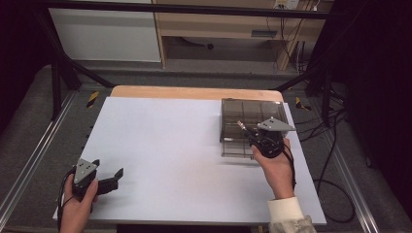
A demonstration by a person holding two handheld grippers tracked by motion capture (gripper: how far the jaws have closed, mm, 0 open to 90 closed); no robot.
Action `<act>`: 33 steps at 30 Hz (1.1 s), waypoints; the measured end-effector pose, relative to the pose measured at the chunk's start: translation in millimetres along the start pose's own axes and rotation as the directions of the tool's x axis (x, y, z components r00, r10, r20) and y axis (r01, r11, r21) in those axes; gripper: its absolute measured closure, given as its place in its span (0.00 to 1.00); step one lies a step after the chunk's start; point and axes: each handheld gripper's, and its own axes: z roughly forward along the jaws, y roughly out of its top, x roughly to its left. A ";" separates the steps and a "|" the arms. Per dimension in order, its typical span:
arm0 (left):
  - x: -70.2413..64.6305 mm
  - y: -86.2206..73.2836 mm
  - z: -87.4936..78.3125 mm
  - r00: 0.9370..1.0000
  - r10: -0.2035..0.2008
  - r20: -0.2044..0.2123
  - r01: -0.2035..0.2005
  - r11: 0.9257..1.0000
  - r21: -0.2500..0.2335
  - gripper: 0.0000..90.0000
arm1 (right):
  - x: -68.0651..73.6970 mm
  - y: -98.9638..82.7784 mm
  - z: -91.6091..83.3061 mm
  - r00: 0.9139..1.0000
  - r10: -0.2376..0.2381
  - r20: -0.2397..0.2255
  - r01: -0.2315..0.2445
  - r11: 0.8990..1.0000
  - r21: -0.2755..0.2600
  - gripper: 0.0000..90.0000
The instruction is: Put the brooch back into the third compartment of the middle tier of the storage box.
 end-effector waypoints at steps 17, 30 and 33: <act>-0.4 1.4 1.6 1.000 0.005 0.000 -0.005 1.000 0.003 0.08 | -29.4 -10.6 -10.3 0.997 0.034 0.075 -0.035 0.999 0.019 0.90; 7.1 0.7 -3.4 0.999 -0.026 -0.031 0.026 1.000 -0.012 0.08 | -39.7 -15.4 -17.3 0.994 0.051 0.097 -0.053 0.998 0.018 0.90; 6.2 1.0 -3.4 0.999 -0.025 -0.029 0.025 1.000 -0.014 0.07 | -41.2 -16.1 -18.2 0.994 0.053 0.096 -0.055 0.998 0.021 0.90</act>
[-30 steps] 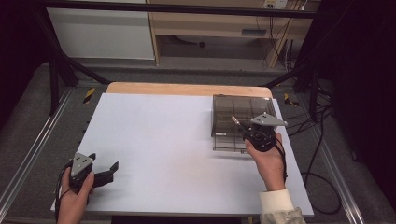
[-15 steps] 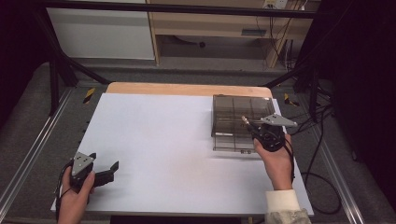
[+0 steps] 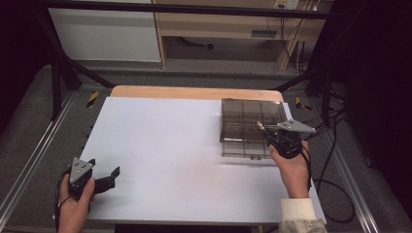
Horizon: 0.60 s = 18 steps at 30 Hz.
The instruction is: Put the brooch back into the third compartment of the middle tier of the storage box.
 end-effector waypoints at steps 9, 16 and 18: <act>-0.2 -0.1 0.6 1.000 0.002 0.002 -0.002 1.000 0.003 0.08 | -7.5 -2.3 -2.8 1.000 0.006 0.015 -0.006 1.000 0.006 0.90; -1.0 -0.2 1.1 1.000 0.007 0.007 -0.007 1.000 0.006 0.08 | -12.1 -3.9 -4.7 1.000 0.013 0.023 -0.013 1.000 0.007 0.89; -0.9 -0.2 1.1 1.000 0.006 0.008 -0.006 1.000 0.007 0.08 | -13.0 -4.2 -5.1 1.000 0.013 0.027 -0.013 1.000 0.008 0.90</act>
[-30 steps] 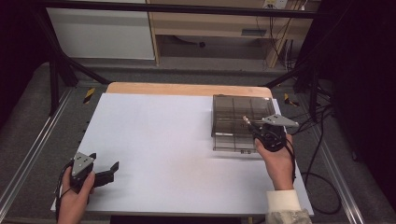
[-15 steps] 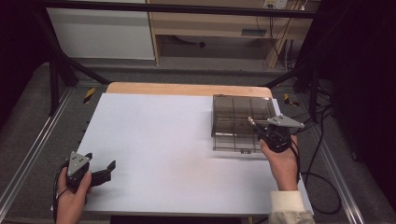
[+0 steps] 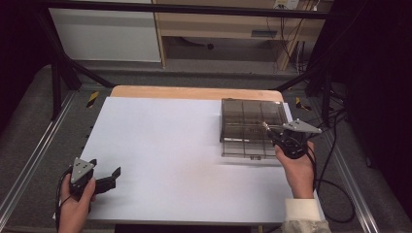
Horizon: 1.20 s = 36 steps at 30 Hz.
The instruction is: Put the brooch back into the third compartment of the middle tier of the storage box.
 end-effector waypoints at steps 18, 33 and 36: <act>-0.5 -0.1 0.3 1.000 0.004 0.003 -0.004 1.000 0.002 0.08 | -9.8 -4.7 -3.6 1.000 0.011 0.012 -0.011 1.000 0.010 0.90; -0.9 -0.3 0.7 1.000 0.006 0.007 -0.006 1.000 0.007 0.08 | -14.8 -8.1 -4.3 1.000 0.020 0.014 -0.020 1.000 0.016 0.90; -1.3 -0.3 0.9 1.000 0.007 0.009 -0.007 1.000 0.007 0.08 | -15.4 -8.9 -4.0 1.000 0.022 0.014 -0.022 1.000 0.018 0.89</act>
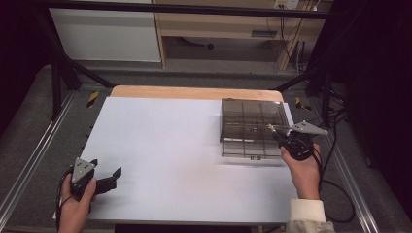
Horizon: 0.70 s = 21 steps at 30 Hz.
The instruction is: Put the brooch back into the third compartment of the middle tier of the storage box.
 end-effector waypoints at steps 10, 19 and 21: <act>0.1 -0.1 0.0 1.000 -0.001 -0.001 0.001 1.000 0.001 0.08 | -1.3 -2.9 2.9 1.000 -0.006 0.004 0.006 1.000 0.013 0.89; -0.3 -0.2 0.3 1.000 0.003 0.002 -0.003 1.000 0.003 0.08 | -2.1 -4.7 4.5 1.000 -0.009 0.007 0.009 1.000 0.027 0.89; -0.4 -0.2 0.4 1.000 0.003 0.002 -0.003 1.000 0.003 0.08 | -2.6 -5.4 5.0 1.000 -0.006 0.006 0.006 0.999 0.033 0.90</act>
